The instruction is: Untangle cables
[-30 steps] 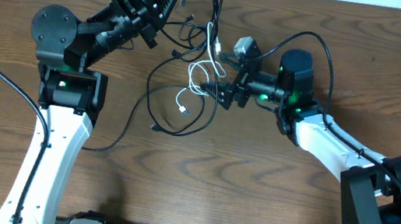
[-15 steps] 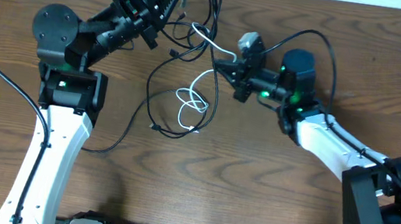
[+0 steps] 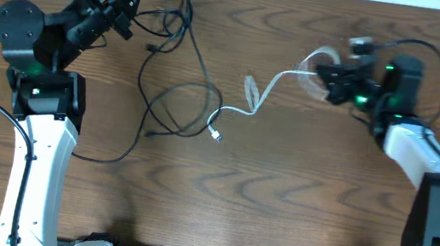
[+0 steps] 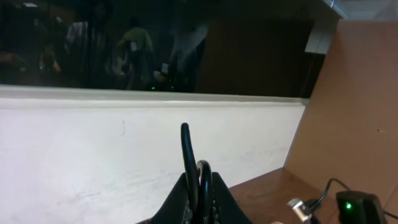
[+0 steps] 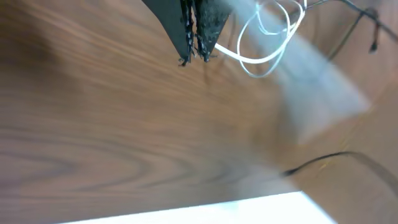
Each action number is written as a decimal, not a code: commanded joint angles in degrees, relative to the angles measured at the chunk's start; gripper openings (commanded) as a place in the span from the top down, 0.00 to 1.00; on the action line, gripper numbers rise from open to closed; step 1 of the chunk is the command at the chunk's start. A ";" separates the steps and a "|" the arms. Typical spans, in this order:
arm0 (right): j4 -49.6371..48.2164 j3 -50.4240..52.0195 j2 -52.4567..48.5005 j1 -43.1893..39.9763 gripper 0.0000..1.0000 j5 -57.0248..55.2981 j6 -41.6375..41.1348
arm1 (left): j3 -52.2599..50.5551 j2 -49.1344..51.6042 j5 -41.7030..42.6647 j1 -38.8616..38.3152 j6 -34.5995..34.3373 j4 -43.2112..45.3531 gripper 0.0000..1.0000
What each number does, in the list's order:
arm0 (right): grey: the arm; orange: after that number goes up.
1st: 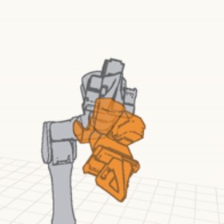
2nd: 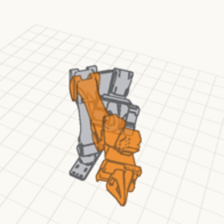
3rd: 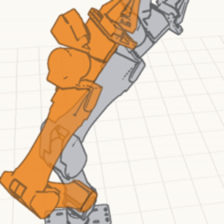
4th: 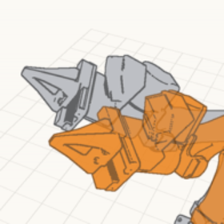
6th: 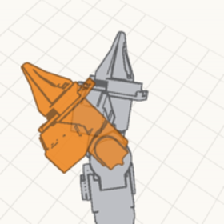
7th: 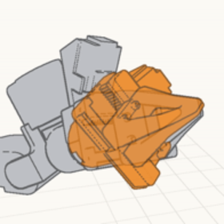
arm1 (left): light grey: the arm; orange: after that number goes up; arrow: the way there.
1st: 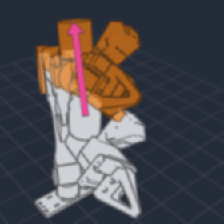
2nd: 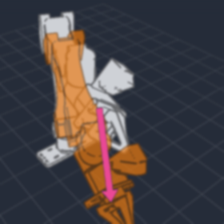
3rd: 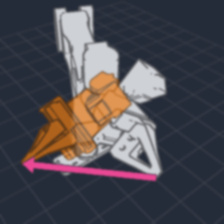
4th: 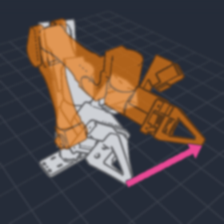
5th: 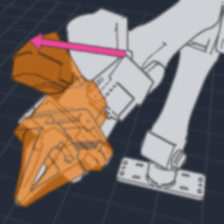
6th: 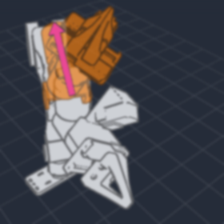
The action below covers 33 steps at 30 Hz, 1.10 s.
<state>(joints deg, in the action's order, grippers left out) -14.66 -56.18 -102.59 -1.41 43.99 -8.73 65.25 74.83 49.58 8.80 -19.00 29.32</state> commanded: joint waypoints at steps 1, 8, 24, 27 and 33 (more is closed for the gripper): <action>1.62 -0.28 0.70 -4.55 0.99 0.61 -0.28 | 0.55 -0.35 0.13 0.13 1.16 -0.15 0.93; 5.14 -0.28 0.72 -11.61 0.99 1.68 0.63 | 0.55 -0.35 0.33 0.13 1.16 -0.55 0.92; 6.40 -0.28 6.43 -33.99 0.99 -0.61 0.63 | 0.55 -0.35 0.94 0.13 1.16 -2.27 0.92; 6.78 -0.28 9.92 -38.82 0.99 -2.01 0.66 | 0.55 -0.35 0.94 0.13 1.16 -3.23 0.93; 6.80 -0.28 17.81 -45.79 0.99 -8.04 2.40 | 0.55 -0.35 0.96 0.13 1.14 -3.39 0.92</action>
<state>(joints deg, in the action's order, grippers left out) -7.92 -56.18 -89.69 -44.18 40.18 -8.43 65.25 74.83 49.69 8.80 -19.00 25.61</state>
